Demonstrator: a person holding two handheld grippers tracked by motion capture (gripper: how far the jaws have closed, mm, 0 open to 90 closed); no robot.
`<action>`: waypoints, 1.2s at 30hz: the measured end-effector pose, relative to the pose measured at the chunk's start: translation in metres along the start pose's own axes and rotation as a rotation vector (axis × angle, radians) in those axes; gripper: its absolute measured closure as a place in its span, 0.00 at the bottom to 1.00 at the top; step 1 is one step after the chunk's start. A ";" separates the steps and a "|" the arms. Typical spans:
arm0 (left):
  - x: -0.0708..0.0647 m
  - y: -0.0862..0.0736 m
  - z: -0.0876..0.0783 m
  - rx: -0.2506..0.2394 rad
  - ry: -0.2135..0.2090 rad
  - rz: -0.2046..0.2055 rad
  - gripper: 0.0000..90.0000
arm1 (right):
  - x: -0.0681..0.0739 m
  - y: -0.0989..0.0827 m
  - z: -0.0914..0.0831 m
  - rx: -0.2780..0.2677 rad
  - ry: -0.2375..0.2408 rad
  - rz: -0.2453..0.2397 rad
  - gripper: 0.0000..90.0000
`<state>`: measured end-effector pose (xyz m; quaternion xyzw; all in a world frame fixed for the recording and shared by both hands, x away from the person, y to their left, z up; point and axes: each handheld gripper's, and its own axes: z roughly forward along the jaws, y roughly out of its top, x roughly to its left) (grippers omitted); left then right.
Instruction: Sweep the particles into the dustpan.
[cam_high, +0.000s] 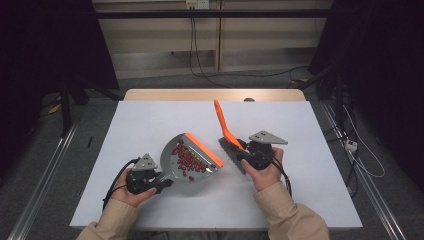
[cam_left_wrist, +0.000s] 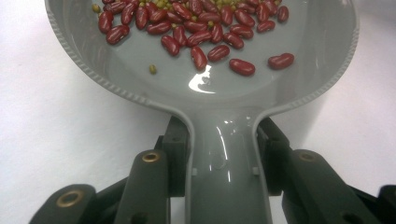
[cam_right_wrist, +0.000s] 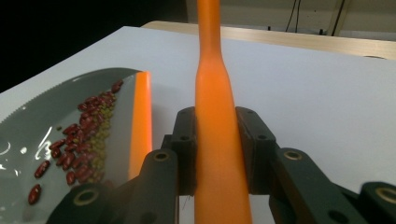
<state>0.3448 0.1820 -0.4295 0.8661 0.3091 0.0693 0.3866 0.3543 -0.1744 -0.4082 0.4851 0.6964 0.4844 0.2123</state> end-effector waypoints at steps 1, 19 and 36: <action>0.001 0.000 0.000 0.001 0.003 -0.011 0.71 | -0.002 -0.001 -0.001 0.002 -0.005 -0.002 0.79; 0.020 -0.001 -0.004 -0.033 0.099 -0.084 0.71 | -0.023 -0.007 -0.009 0.015 -0.055 0.004 0.79; 0.037 -0.007 -0.006 -0.053 0.175 -0.171 0.71 | -0.036 -0.008 -0.015 0.017 -0.083 0.014 0.79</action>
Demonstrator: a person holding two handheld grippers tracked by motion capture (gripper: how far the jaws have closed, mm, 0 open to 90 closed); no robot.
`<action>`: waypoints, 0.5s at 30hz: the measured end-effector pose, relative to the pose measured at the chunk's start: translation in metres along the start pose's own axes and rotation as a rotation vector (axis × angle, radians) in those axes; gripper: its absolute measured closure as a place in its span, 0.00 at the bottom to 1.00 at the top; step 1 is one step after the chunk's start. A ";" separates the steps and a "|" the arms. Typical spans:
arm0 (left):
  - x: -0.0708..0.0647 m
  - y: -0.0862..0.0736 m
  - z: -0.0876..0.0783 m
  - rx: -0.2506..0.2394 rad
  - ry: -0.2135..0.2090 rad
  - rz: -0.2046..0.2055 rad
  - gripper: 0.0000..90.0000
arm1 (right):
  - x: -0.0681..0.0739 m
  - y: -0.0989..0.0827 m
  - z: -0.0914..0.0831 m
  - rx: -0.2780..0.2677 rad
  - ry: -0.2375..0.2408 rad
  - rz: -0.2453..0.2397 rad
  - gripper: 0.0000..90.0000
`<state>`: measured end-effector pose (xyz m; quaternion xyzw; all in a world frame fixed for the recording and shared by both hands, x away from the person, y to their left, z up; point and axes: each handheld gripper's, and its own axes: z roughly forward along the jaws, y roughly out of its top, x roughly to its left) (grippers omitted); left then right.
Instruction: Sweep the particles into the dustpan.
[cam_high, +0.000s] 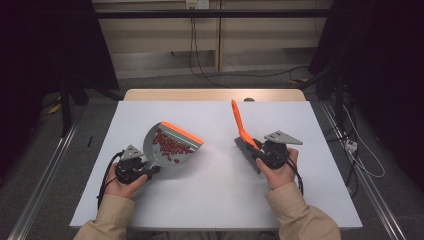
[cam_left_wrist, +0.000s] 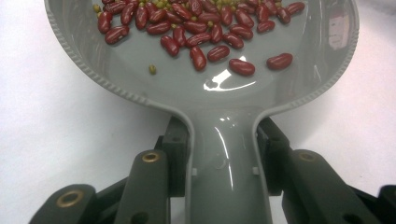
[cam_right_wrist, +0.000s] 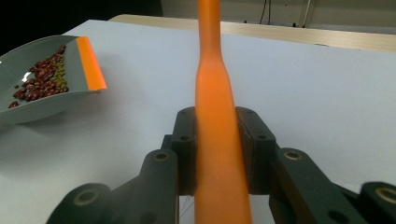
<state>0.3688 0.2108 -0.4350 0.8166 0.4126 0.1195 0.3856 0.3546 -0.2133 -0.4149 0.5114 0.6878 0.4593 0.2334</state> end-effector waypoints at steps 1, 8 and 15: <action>0.001 0.000 0.000 0.000 0.004 -0.008 0.71 | -0.001 0.000 -0.001 0.001 -0.003 -0.001 0.79; 0.007 -0.002 0.000 -0.004 0.040 -0.042 0.71 | -0.011 -0.001 -0.006 -0.001 -0.027 0.002 0.79; 0.014 -0.005 -0.001 0.008 0.080 -0.074 0.71 | -0.023 -0.002 -0.011 -0.006 -0.053 0.015 0.79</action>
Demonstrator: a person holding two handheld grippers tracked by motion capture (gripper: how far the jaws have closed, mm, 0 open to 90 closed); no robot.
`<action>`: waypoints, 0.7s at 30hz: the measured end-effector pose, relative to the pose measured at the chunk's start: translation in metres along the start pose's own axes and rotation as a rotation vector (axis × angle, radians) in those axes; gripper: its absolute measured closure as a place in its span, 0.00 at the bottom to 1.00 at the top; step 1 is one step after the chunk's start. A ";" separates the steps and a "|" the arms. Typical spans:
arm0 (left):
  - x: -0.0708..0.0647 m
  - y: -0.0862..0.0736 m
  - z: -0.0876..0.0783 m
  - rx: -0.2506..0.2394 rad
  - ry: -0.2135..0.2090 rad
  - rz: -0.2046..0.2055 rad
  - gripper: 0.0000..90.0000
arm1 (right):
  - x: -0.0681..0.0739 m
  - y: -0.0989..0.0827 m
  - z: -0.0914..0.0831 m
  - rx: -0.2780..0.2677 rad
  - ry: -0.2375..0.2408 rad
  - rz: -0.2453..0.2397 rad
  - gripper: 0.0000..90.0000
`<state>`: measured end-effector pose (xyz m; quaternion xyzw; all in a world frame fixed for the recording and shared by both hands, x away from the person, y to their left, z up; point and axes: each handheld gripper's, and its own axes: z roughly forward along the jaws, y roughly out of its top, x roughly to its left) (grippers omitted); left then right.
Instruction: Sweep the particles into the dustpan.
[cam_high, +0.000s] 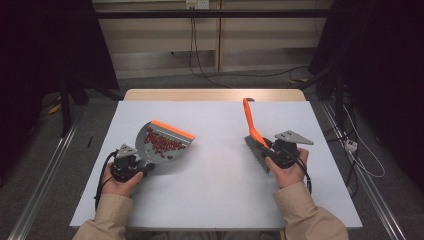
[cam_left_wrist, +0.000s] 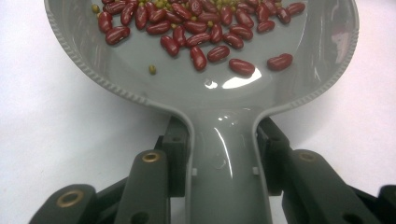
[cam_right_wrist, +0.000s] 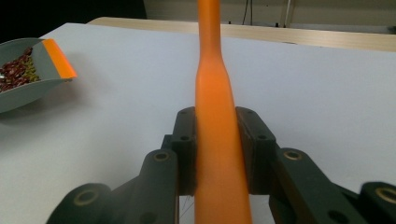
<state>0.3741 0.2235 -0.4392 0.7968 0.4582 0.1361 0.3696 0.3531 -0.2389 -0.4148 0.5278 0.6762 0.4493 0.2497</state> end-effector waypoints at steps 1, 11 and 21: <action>0.001 -0.001 0.000 -0.001 0.009 -0.004 0.71 | -0.002 0.000 -0.001 -0.001 -0.005 0.002 0.79; 0.006 -0.002 0.000 0.019 0.049 -0.032 0.71 | -0.016 -0.002 -0.006 -0.008 -0.039 0.022 0.79; 0.015 -0.004 0.001 0.038 0.108 -0.070 0.71 | -0.023 -0.005 -0.008 -0.010 -0.059 0.025 0.79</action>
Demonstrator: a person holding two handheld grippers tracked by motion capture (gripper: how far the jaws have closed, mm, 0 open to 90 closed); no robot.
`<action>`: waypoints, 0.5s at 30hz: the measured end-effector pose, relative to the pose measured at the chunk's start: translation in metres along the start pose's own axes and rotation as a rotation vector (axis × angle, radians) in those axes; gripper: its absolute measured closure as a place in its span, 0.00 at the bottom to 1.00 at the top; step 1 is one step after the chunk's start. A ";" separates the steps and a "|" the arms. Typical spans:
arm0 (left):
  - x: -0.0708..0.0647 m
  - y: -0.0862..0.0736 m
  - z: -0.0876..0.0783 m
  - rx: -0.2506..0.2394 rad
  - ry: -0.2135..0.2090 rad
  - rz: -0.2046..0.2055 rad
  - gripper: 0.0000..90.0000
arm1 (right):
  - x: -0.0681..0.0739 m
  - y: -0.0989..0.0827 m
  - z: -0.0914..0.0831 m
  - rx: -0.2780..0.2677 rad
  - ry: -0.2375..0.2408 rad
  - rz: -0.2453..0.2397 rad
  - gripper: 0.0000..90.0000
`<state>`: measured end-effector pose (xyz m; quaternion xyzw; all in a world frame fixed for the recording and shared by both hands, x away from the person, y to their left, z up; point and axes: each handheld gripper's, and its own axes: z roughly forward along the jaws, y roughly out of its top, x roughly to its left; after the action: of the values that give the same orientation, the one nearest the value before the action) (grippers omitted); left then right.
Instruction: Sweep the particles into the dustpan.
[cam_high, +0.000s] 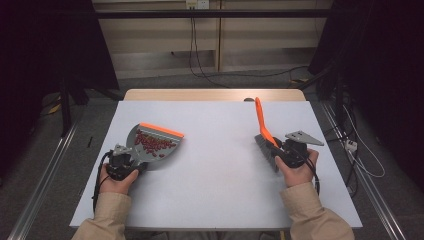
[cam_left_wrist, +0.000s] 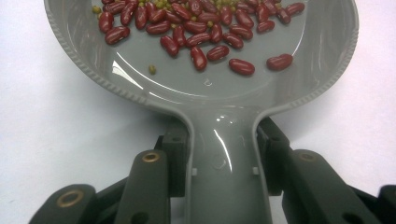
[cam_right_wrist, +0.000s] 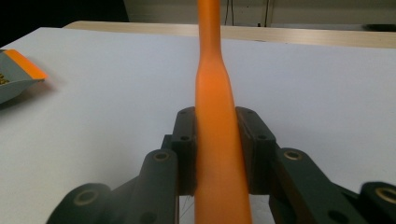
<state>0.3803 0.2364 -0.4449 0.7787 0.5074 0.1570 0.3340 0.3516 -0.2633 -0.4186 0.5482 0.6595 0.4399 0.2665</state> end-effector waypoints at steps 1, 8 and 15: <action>0.000 0.000 0.000 0.000 0.004 -0.007 0.71 | -0.001 0.000 0.000 -0.001 -0.002 0.001 0.79; 0.001 0.001 0.001 0.007 0.010 -0.025 0.71 | -0.011 0.000 -0.003 -0.007 -0.031 0.010 0.79; 0.000 0.002 0.004 0.018 0.012 -0.048 0.71 | -0.027 0.000 -0.006 0.001 -0.074 0.000 0.79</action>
<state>0.3844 0.2348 -0.4460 0.7685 0.5292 0.1489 0.3275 0.3537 -0.2905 -0.4196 0.5643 0.6494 0.4189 0.2904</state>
